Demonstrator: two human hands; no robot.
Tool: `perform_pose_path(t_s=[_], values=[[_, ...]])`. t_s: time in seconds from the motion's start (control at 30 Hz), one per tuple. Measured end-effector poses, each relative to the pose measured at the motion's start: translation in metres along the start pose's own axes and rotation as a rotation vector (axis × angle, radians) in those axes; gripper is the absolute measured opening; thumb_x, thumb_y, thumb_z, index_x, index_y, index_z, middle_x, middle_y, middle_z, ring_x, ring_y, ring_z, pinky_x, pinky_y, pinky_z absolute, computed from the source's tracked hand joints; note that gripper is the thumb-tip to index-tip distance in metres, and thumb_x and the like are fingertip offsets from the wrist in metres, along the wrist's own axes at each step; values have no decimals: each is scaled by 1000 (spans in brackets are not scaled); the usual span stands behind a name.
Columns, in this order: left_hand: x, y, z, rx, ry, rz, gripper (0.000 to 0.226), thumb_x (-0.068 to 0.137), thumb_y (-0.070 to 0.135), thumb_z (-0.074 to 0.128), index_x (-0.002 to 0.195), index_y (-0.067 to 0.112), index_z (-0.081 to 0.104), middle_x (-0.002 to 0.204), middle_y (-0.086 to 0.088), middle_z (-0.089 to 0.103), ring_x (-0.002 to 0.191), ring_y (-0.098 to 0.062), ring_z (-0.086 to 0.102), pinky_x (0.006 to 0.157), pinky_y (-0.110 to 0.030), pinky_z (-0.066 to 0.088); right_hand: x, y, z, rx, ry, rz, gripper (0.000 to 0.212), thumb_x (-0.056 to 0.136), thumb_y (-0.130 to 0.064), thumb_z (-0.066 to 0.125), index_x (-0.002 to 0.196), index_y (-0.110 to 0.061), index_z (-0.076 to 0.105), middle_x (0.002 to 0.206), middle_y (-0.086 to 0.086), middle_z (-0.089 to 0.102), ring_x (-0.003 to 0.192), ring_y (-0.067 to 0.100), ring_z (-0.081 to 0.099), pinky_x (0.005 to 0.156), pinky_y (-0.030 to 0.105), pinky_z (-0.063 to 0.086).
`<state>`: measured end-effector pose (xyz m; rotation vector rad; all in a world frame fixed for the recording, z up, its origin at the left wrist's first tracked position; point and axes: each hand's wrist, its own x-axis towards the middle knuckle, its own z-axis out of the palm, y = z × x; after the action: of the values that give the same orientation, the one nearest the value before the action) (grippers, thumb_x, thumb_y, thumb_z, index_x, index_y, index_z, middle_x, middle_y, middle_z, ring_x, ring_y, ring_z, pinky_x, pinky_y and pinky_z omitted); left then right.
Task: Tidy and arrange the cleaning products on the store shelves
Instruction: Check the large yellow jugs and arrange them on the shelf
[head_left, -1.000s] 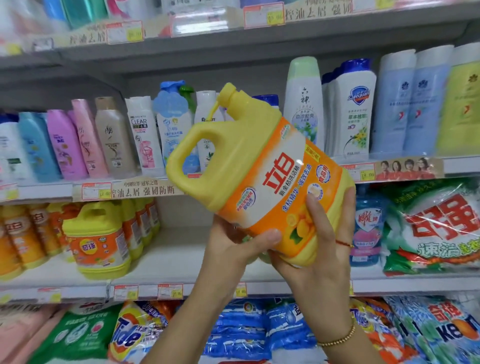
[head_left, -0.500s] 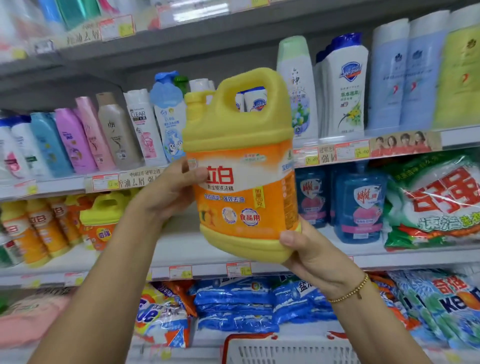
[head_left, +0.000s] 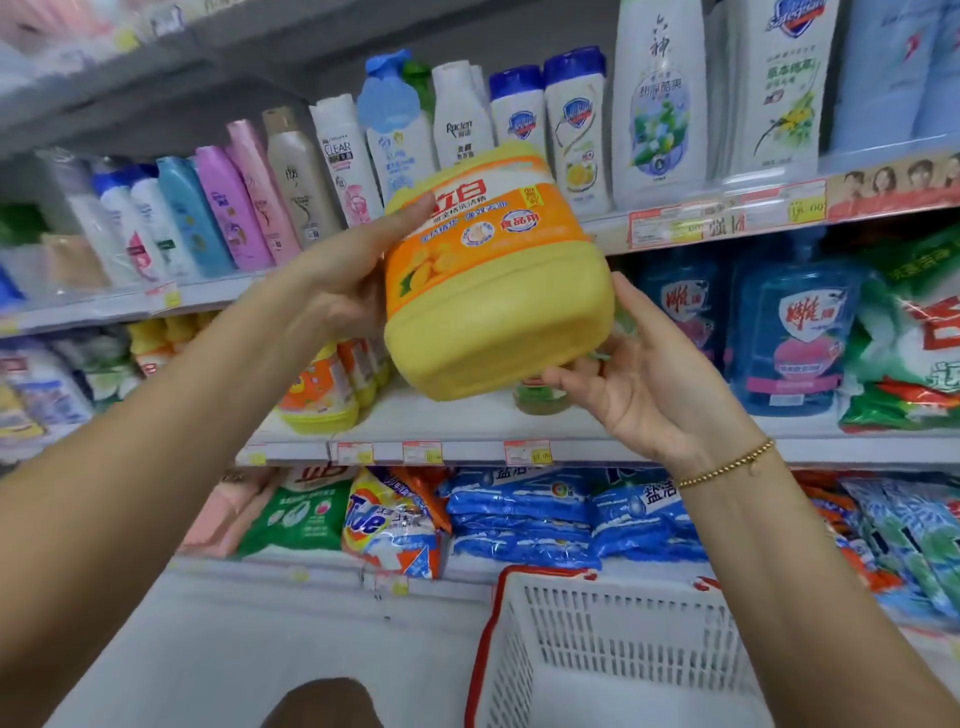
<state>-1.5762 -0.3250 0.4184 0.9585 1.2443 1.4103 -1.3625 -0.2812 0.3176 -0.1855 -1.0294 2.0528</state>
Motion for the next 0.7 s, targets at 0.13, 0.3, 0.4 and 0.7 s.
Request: perform_pose_path(t_s=[0.13,0.3,0.4,0.7], values=[[-17,-3,-5,43,44,-2,28,71,32,69,88,11,75,96,-9,75,85,-22,73,66,-42,60,-3,2,1,-196,-33,31,41,91,-48,47,112,-15,58,81,8,74,82,31,71,77,40,55],[-27,-14,-18,172,28,67,39,69,25,70,107,15,66,101,-7,74,91,-22,72,75,-42,60,-3,26,1,-241,-32,88,46,82,-43,58,121,-18,57,113,10,69,101,32,67,75,46,59],[-29,-27,-32,348,59,133,44,63,18,80,105,15,66,101,-6,75,92,-21,72,81,-38,59,3,54,-4,-255,39,96,42,76,-37,65,114,-19,59,106,4,72,100,25,69,81,48,57],[-34,-87,-84,677,63,412,87,39,20,96,113,39,52,104,25,68,96,7,64,77,-11,52,38,97,-45,-536,-33,143,62,62,-6,84,117,-15,57,106,-5,71,100,23,68,74,30,57]])
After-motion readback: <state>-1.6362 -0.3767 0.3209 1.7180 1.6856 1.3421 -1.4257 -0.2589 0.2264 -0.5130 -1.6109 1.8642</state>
